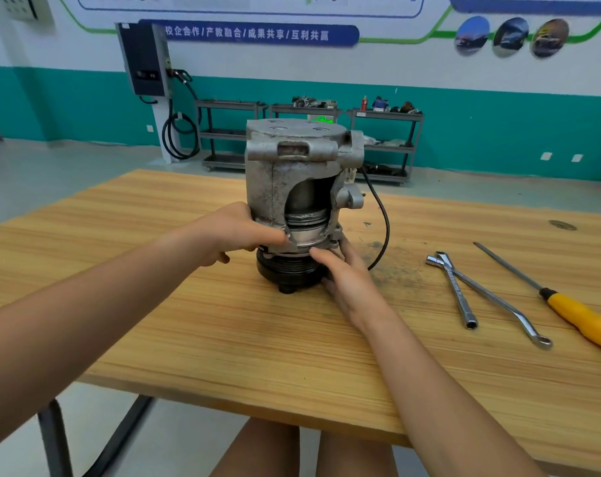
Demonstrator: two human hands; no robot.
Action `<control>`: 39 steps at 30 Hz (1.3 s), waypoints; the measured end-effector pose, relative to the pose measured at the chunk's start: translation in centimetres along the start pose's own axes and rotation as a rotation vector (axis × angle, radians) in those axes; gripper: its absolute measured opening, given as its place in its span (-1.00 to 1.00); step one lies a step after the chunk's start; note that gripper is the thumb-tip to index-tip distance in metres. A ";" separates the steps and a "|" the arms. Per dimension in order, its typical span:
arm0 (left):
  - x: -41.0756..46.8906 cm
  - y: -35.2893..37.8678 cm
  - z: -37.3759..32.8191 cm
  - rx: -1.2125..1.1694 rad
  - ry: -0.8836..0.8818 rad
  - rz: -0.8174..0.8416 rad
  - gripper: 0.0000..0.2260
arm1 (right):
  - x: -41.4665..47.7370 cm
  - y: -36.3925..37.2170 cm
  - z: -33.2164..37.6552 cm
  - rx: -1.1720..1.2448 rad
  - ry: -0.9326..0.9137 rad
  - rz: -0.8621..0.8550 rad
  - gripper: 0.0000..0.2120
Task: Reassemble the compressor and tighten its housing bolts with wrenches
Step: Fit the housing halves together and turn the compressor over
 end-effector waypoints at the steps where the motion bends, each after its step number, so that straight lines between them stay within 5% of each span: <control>1: 0.0 0.1 0.0 0.024 -0.019 0.030 -0.60 | -0.1 0.1 0.1 -0.038 -0.024 0.002 -0.67; 6: -0.1 -0.3 -1.0 0.247 -0.029 0.125 -0.78 | -0.5 0.5 0.7 -0.219 -0.141 0.003 -0.56; 12: 0.2 -0.8 -1.6 0.347 0.045 0.118 -0.73 | -1.0 0.7 1.3 -0.281 -0.221 -0.084 -0.53; 20: 0.2 -1.1 0.5 0.131 0.104 -0.184 -0.60 | -1.4 0.4 1.7 -0.358 -0.298 -0.089 -0.42; 24: -1.3 -1.5 0.9 0.332 0.247 -0.562 -0.44 | -1.5 0.3 1.6 -0.363 -0.290 -0.072 -0.45; 26: -2.0 -1.1 1.3 0.344 0.268 -0.626 -0.34 | -1.5 0.1 1.5 -0.361 -0.288 -0.073 -0.46; 39: -1.1 -0.7 0.0 0.551 0.366 -0.501 -0.39 | -0.8 0.4 1.0 -0.247 -0.184 -0.064 -0.63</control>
Point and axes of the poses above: each hand's wrist, its own x-axis towards the middle knuckle, its own y-axis out of the palm, z = x × y, the point moved 7 cm from there along x, towards the middle knuckle, and after that the axes turned 4 degrees about x, right-handed, at the moved point
